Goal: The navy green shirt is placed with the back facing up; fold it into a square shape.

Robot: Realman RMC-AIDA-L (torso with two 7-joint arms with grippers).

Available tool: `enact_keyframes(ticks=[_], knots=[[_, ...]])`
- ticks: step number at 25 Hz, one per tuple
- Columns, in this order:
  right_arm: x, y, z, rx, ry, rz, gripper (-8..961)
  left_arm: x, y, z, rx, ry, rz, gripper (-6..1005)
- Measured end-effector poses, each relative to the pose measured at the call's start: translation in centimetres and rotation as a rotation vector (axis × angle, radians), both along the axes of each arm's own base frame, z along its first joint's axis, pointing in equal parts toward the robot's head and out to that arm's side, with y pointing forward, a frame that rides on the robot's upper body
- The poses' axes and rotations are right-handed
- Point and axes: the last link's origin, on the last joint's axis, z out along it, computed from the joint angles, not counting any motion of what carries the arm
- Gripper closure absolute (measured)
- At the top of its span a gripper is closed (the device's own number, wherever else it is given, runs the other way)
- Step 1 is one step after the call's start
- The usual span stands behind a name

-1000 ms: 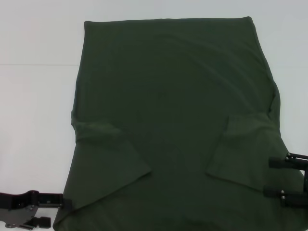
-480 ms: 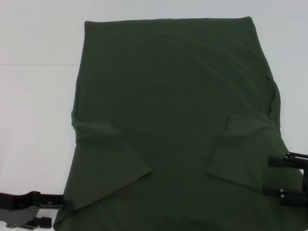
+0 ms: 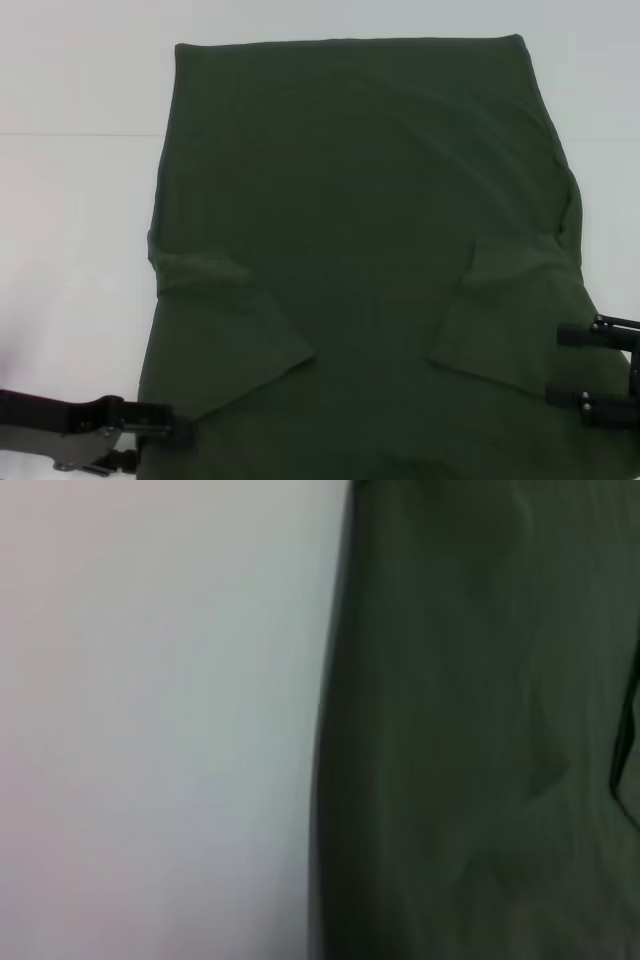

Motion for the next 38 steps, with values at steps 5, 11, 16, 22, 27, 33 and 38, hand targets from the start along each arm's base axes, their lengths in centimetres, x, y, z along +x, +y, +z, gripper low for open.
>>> enact_keyframes(ticks=[5,11,16,22,27,33,38], knots=[[0.0,0.0,0.0,-0.001,0.001,0.000,164,0.3,0.3,-0.4,-0.007,0.004,-0.011,105],[-0.1,0.1,0.0,-0.001,0.002,0.003,164,0.7,0.7,-0.6,-0.019,0.017,-0.029,126],[0.0,0.1,0.2,0.009,0.002,0.001,165,1.1,1.1,-0.8,-0.037,0.036,-0.050,143],[-0.1,0.1,0.3,0.014,0.009,-0.001,165,1.3,1.5,-0.8,-0.046,0.062,-0.075,224],[-0.1,0.2,0.4,0.016,0.013,0.001,165,1.5,1.8,-0.4,-0.025,0.083,-0.117,493],[-0.2,0.3,0.3,0.017,0.014,0.001,165,1.7,1.8,-0.7,-0.061,0.109,-0.125,675],[-0.3,0.4,0.2,0.012,0.021,-0.013,165,1.7,1.7,-0.8,-0.065,0.105,-0.122,786]])
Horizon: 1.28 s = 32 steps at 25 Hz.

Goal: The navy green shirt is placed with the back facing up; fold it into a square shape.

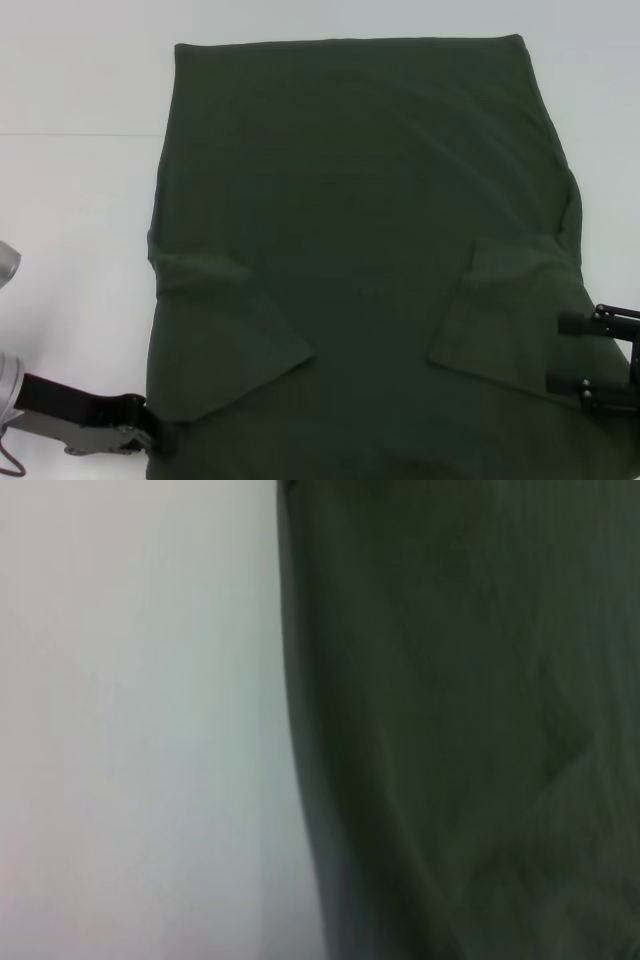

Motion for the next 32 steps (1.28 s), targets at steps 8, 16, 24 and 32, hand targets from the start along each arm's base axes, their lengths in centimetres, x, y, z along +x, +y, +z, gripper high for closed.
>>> enact_keyframes(ticks=[8,16,24,32], knots=[[0.9,1.1,3.8,-0.151,0.051,-0.406,165,0.1,-0.2,0.6,-0.002,-0.016,0.004,965],[2.9,1.4,8.9,-0.255,-0.085,-0.963,165,0.3,-0.2,1.2,0.002,-0.018,-0.040,964],[3.2,1.8,8.1,-0.311,-0.224,-1.067,165,0.6,0.0,1.6,0.016,-0.044,-0.049,963],[4.2,1.8,6.6,-0.324,-0.261,-1.093,167,0.6,-0.1,1.6,0.014,-0.050,-0.052,963]])
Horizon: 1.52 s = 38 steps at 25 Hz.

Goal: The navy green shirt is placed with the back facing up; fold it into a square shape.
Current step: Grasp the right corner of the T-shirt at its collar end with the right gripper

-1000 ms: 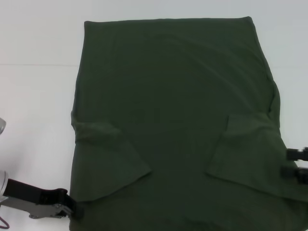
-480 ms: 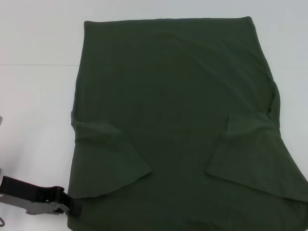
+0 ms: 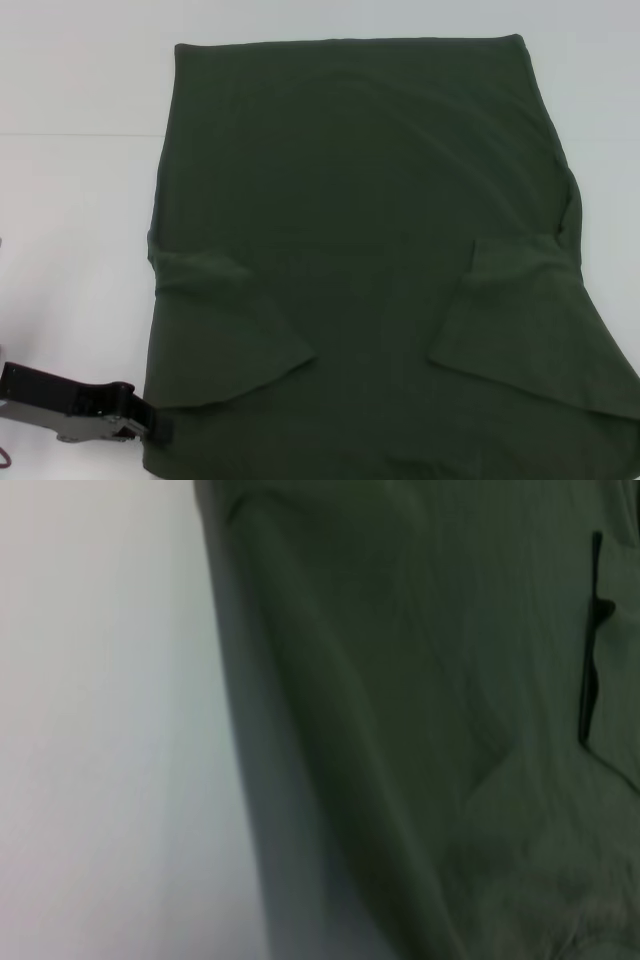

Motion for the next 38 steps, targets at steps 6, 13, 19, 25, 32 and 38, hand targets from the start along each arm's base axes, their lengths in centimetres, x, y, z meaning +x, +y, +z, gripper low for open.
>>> enact_keyframes(ticks=[6,13,19,25,32,38], knots=[[0.3,0.0,-1.5,-0.010,0.018,0.001,170,0.0,0.0,-0.2,0.001,-0.001,-0.002,963],[0.3,0.3,-2.5,-0.011,0.005,0.012,175,-0.2,-0.2,-0.2,0.002,-0.002,0.000,963],[-0.1,0.7,-3.4,-0.013,0.009,0.030,174,0.0,-0.1,-0.2,0.011,-0.011,-0.004,963],[-0.5,1.0,-4.2,-0.024,0.024,0.039,176,0.0,0.0,-0.1,0.013,-0.013,-0.007,964],[-0.7,1.4,-3.8,-0.001,0.013,0.070,179,0.0,0.1,-0.1,0.015,-0.011,-0.010,964],[-0.7,1.3,-3.9,-0.008,0.006,0.076,351,0.0,0.1,-0.1,0.015,-0.011,-0.012,964]])
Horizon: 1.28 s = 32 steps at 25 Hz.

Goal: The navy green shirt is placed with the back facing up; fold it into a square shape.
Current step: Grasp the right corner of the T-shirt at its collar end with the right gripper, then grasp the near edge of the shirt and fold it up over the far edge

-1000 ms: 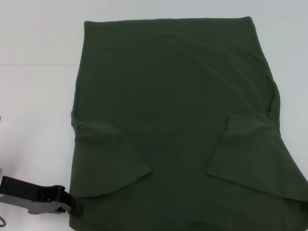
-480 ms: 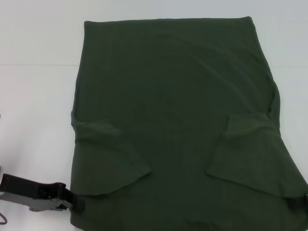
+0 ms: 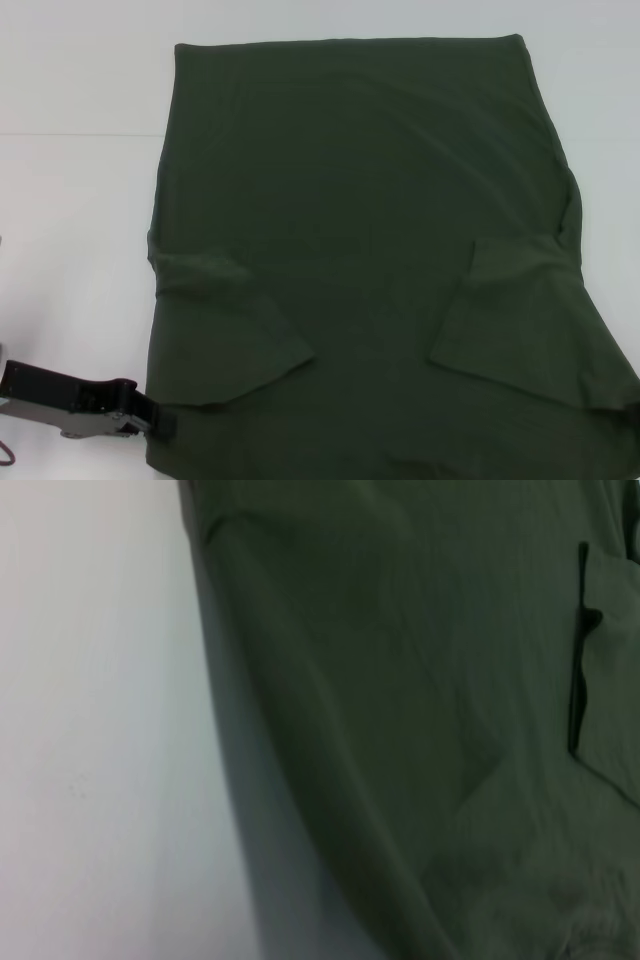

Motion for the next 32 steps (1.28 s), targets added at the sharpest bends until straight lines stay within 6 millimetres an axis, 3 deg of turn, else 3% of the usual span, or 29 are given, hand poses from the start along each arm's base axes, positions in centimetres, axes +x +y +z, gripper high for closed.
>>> enact_keyframes(ticks=[5,19,32], knots=[[-0.1,0.2,-0.1,-0.002,-0.003,0.004,590,0.0,0.0,0.0,0.002,-0.002,-0.005,964],[-0.8,0.3,0.0,-0.040,0.002,0.055,926,-0.8,0.1,1.4,0.052,-0.035,0.010,964],[-3.3,-2.1,-0.9,-0.247,0.174,0.216,926,-1.7,-1.9,2.5,-0.028,-0.070,0.004,964]])
